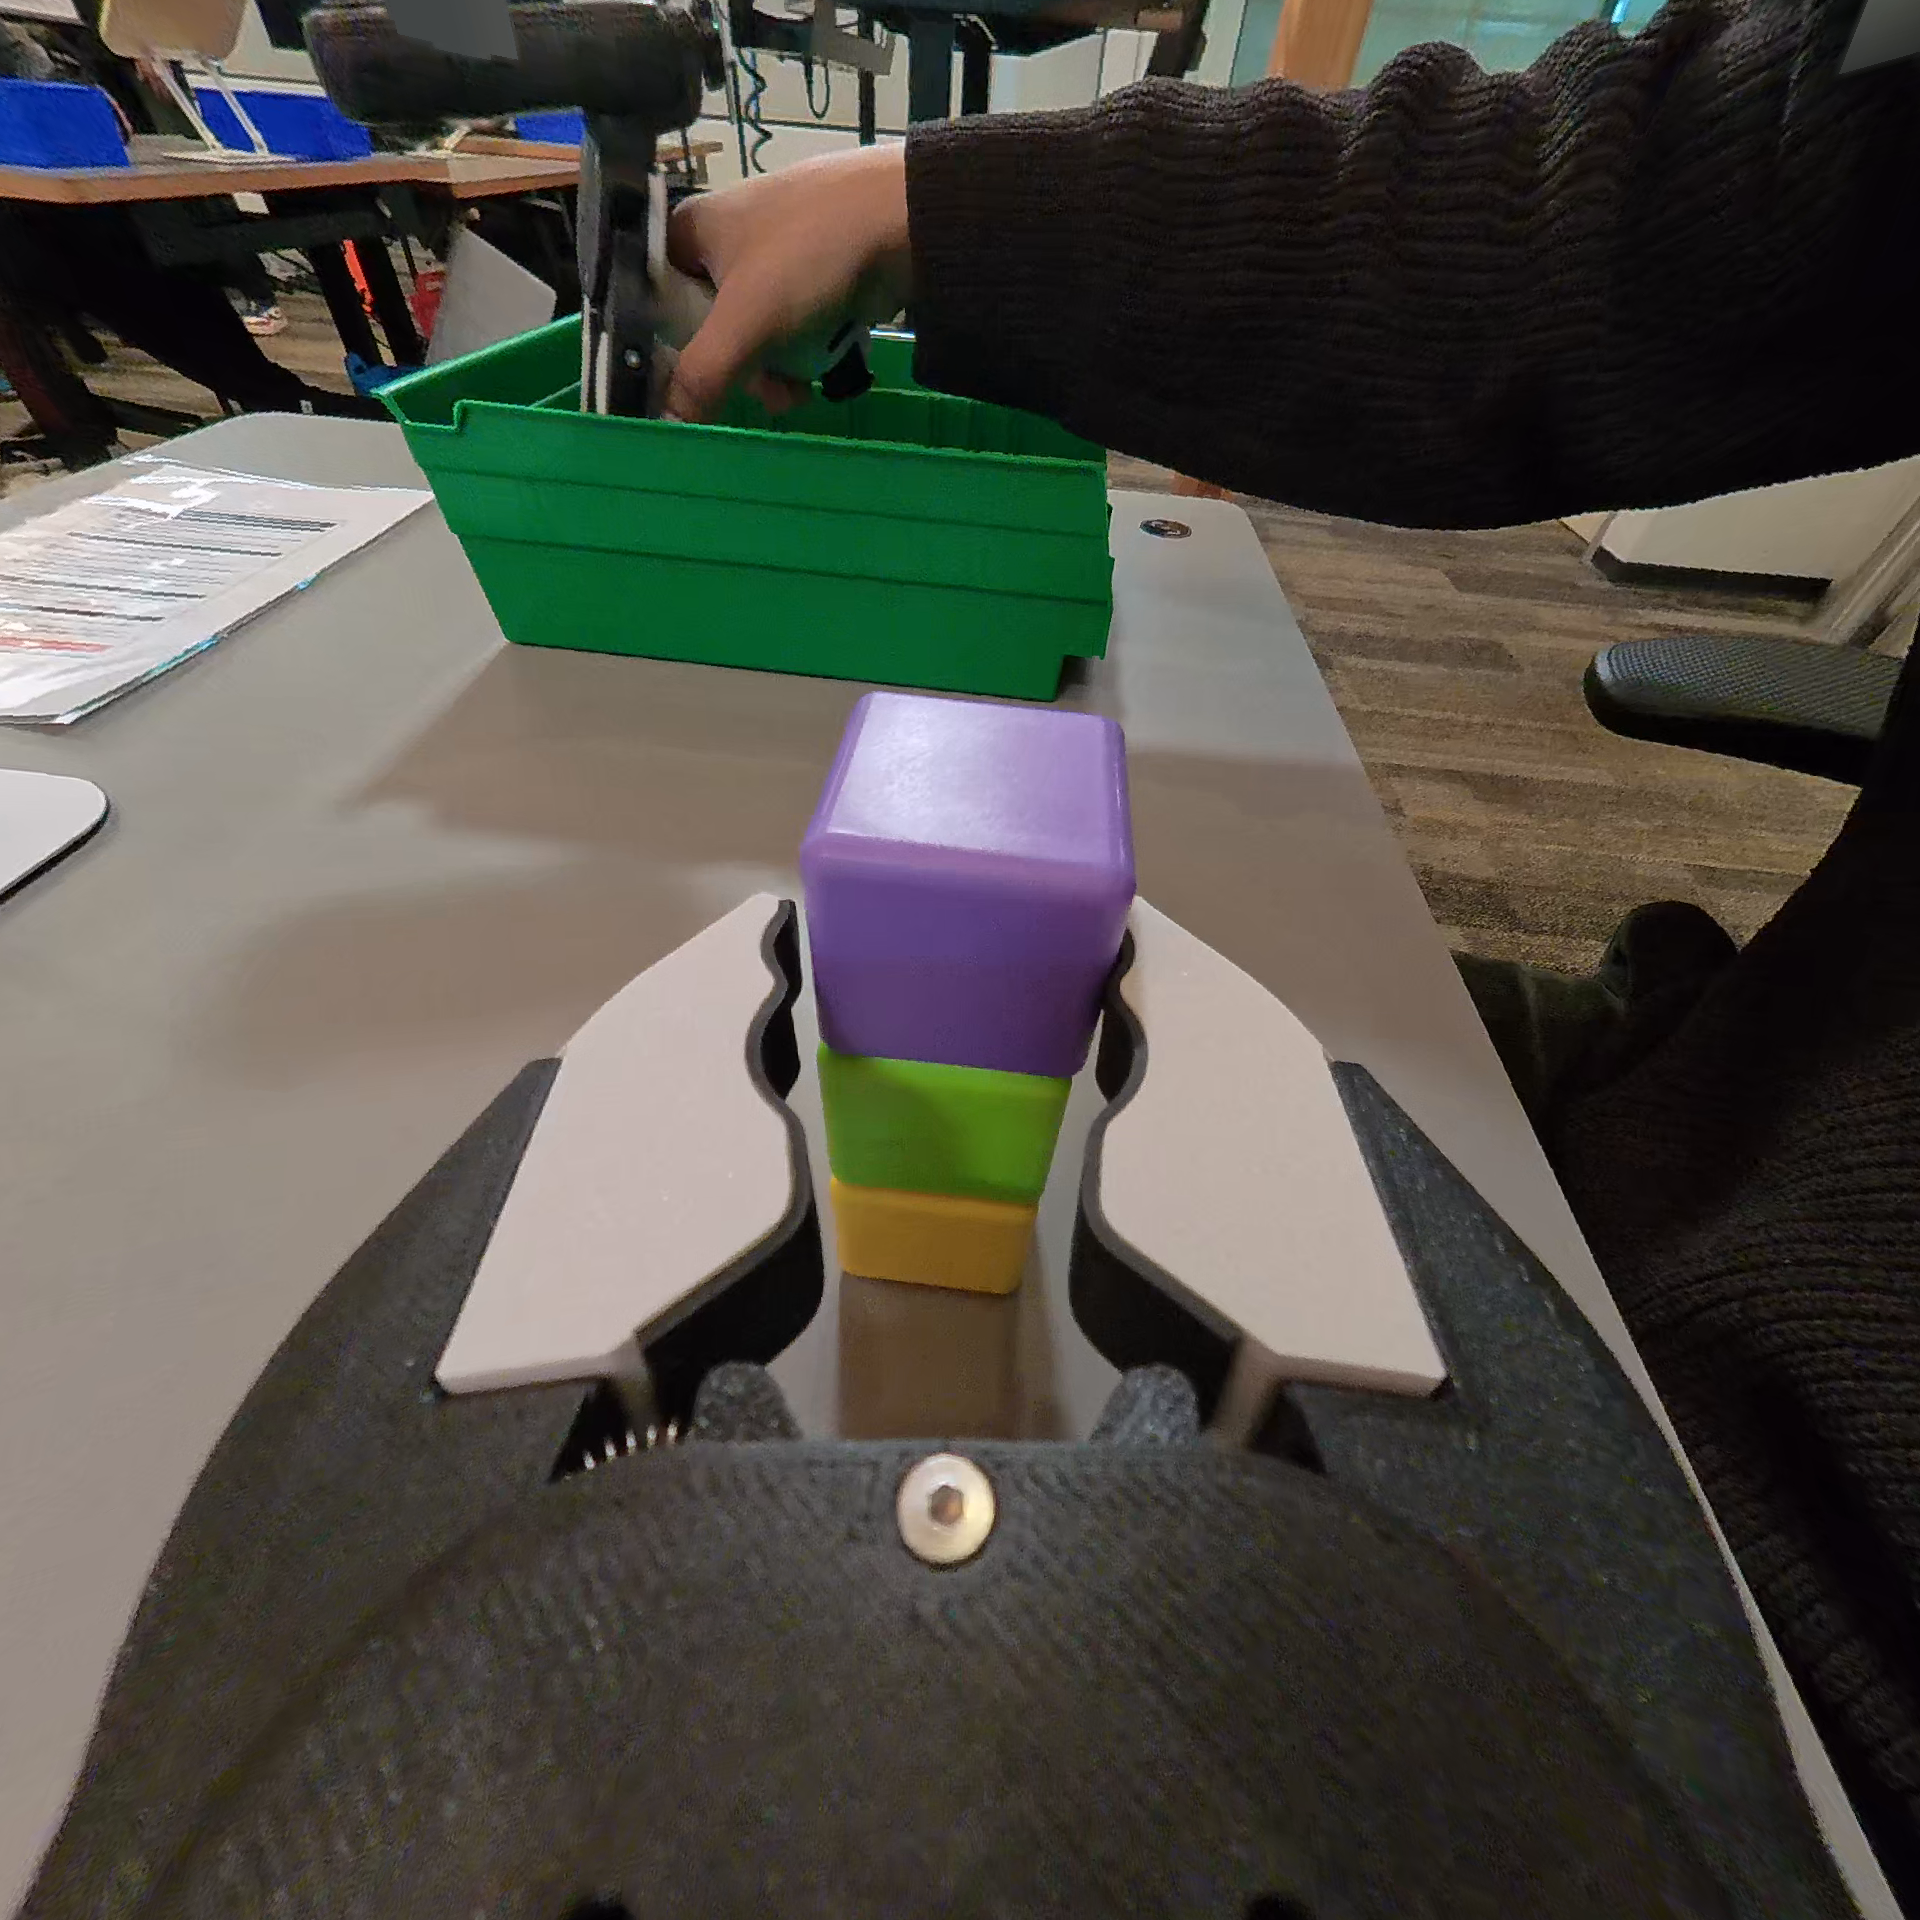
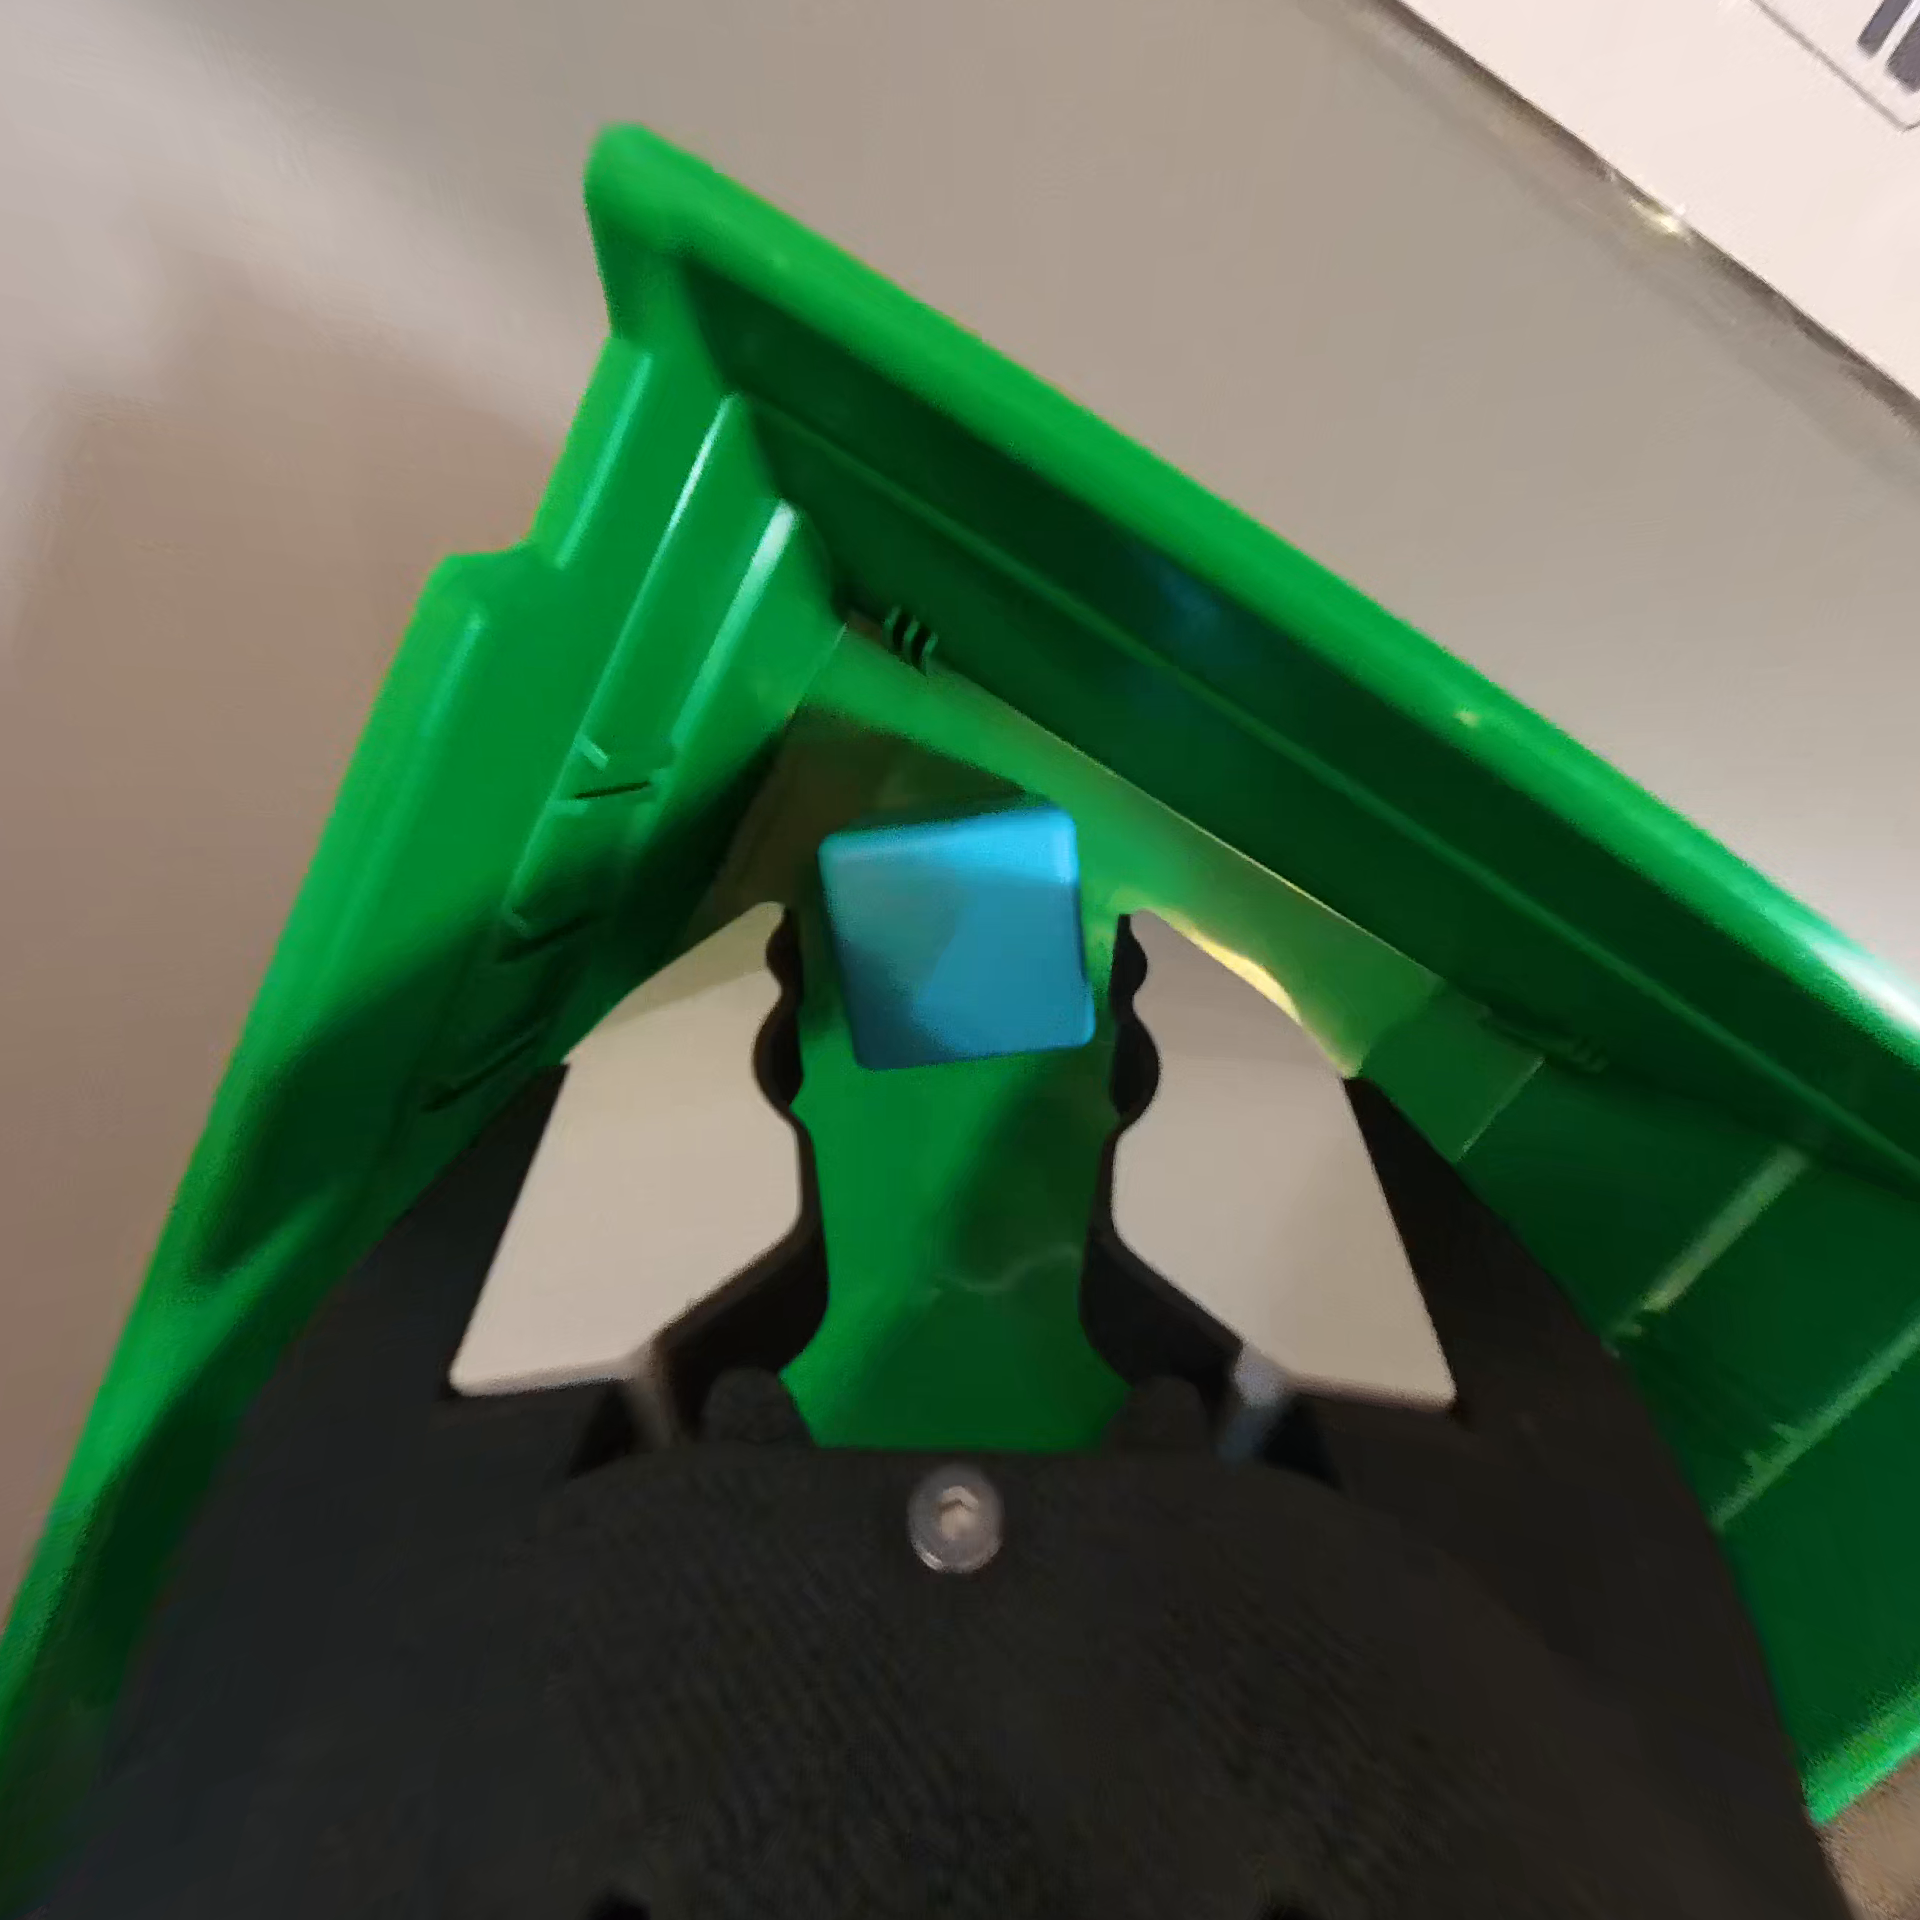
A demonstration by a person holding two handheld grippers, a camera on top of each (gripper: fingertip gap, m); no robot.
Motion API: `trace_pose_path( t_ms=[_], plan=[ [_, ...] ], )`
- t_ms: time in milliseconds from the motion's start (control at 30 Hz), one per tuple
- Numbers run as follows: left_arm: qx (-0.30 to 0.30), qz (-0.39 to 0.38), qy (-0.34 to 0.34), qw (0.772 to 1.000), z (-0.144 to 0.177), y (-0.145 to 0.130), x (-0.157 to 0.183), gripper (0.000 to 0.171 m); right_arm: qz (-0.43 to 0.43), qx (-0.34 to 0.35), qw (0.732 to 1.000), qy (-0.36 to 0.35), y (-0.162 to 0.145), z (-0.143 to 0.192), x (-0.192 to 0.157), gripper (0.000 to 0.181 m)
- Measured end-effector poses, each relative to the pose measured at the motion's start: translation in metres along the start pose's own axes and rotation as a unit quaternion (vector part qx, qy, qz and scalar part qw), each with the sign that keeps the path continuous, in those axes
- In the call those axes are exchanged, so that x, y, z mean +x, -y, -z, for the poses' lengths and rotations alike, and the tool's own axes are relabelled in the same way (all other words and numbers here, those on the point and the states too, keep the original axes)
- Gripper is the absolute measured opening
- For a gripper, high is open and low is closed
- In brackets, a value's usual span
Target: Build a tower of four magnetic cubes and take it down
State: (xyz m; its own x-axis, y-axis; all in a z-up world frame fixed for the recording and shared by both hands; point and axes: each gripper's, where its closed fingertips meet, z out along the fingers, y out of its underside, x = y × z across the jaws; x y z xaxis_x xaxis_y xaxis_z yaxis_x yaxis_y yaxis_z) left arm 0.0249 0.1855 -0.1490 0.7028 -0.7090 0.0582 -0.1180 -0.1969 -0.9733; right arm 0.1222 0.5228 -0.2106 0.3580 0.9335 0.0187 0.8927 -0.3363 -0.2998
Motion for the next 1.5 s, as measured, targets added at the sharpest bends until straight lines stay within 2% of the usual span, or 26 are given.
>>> trace_pose_path(
  t_ms=[100, 200, 267, 300, 333, 367, 433, 467, 533, 567, 667, 733, 800, 1133, 1333, 1500],
  plan=[
    [0.0, -0.001, 0.0, 1.0, 0.0, 0.0, 0.0, 0.055, -0.013, 0.013, 1.0, -0.002, 0.001, 0.009, 0.001, 0.068],
    [0.0, -0.002, 0.001, 1.0, 0.001, 0.001, 0.0, 0.055, -0.021, 0.057, 0.998, -0.018, 0.004, 0.037, 0.003, 0.072],
    [-0.001, -0.004, 0.002, 1.0, 0.003, 0.001, -0.001, 0.056, 0.002, 0.144, 0.989, -0.021, 0.016, 0.07, -0.006, 0.078],
    [-0.002, -0.005, 0.001, 1.0, 0.003, 0.002, 0.0, 0.056, 0.029, 0.215, 0.976, -0.011, 0.024, 0.094, -0.019, 0.078],
    [0.0, -0.005, -0.002, 1.0, 0.005, 0.004, 0.0, 0.056, 0.059, 0.294, 0.954, 0.008, 0.031, 0.121, -0.039, 0.071],
    [0.004, -0.004, -0.001, 1.0, 0.007, 0.008, 0.0, 0.056, 0.086, 0.375, 0.922, 0.033, 0.034, 0.15, -0.064, 0.075],
    [0.012, -0.003, -0.003, 1.0, 0.01, 0.012, 0.0, 0.06, 0.109, 0.521, 0.842, 0.091, 0.032, 0.205, -0.122, 0.09],
    [0.011, -0.004, -0.006, 1.0, 0.012, 0.013, 0.0, 0.063, 0.127, 0.57, 0.803, 0.122, 0.027, 0.225, -0.153, 0.09],
    [0.003, -0.004, -0.013, 1.0, 0.013, 0.011, 0.001, 0.068, 0.16, 0.618, 0.753, 0.158, 0.016, 0.24, -0.209, 0.085],
    [-0.005, -0.004, -0.017, 1.0, 0.013, 0.008, 0.001, 0.072, 0.183, 0.626, 0.738, 0.173, 0.012, 0.237, -0.237, 0.083],
    [-0.044, -0.005, -0.024, 0.999, 0.009, -0.007, 0.001, 0.08, 0.222, 0.605, 0.732, 0.221, 0.003, 0.203, -0.303, 0.084],
    [-0.063, -0.014, -0.023, 0.998, 0.005, -0.015, 0.003, 0.082, 0.231, 0.589, 0.732, 0.251, 0.001, 0.175, -0.331, 0.081],
    [-0.077, -0.027, -0.016, 0.997, 0.001, -0.021, 0.003, 0.082, 0.235, 0.563, 0.746, 0.267, 0.003, 0.15, -0.343, 0.081],
    [-0.09, -0.007, -0.007, 0.996, -0.005, -0.029, -0.001, 0.079, 0.216, 0.534, 0.753, 0.319, 0.011, 0.104, -0.354, 0.078],
    [-0.099, 0.008, -0.008, 0.995, -0.006, -0.032, -0.002, 0.062, 0.22, 0.516, 0.747, 0.356, 0.014, 0.095, -0.359, 0.078],
    [-0.119, -0.006, -0.002, 0.993, -0.009, -0.037, 0.0, 0.055, 0.239, 0.508, 0.748, 0.354, 0.014, 0.088, -0.367, 0.073]
  ],
)
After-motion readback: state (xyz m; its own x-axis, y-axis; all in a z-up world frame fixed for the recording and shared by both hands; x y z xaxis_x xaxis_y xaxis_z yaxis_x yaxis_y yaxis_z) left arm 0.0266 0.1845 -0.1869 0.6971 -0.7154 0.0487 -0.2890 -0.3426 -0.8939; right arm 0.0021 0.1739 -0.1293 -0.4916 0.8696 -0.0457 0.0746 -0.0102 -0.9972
